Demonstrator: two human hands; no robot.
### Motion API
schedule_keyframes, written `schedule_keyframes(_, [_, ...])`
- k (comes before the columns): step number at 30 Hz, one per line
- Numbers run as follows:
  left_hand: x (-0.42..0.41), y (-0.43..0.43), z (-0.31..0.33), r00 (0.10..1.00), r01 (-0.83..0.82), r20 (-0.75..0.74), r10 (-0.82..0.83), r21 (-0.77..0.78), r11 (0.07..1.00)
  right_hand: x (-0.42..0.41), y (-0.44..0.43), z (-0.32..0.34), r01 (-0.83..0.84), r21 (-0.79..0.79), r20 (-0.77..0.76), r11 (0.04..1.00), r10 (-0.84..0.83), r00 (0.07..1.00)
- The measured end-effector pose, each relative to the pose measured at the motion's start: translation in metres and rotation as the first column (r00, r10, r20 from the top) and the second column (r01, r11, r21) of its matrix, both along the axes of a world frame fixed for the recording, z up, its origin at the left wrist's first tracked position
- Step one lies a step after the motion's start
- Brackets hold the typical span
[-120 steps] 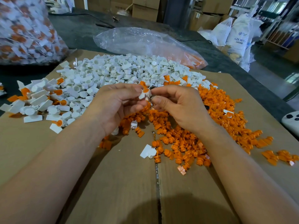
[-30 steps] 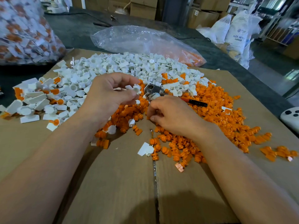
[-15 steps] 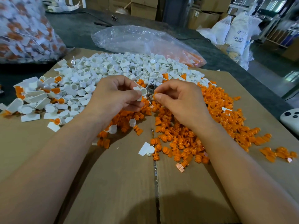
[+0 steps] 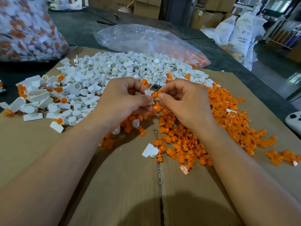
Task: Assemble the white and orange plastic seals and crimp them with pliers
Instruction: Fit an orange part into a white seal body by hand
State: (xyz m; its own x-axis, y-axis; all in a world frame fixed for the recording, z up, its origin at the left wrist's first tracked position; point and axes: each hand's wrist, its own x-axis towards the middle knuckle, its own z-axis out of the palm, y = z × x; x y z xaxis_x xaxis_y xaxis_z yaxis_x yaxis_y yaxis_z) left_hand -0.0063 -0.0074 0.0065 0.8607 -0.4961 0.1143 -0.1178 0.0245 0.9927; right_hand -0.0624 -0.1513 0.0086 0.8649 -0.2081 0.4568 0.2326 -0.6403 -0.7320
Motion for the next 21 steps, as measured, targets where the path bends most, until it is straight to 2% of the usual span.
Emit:
schedule_keyframes(5, [-0.001, -0.0006, 0.0001, 1.0, -0.003, 0.027, 0.002, 0.014, 1.0, 0.0005, -0.0004, -0.0016, 0.04, -0.116, 0.0, 0.992, -0.041, 0.999])
schedule_keyframes(9, [-0.0016, -0.0009, -0.0004, 0.999, -0.006, 0.047, 0.005, 0.03, 1.0, -0.0002, -0.0014, -0.0014, 0.039, -0.237, -0.061, 0.971, -0.054, 0.997])
schedule_keyframes(21, [-0.0032, -0.0018, -0.0059, 0.978, -0.089, 0.198, 0.067, 0.105, 0.991, -0.001, -0.0033, -0.001, -0.038, -0.242, -0.143, 0.969, 0.003, 0.99])
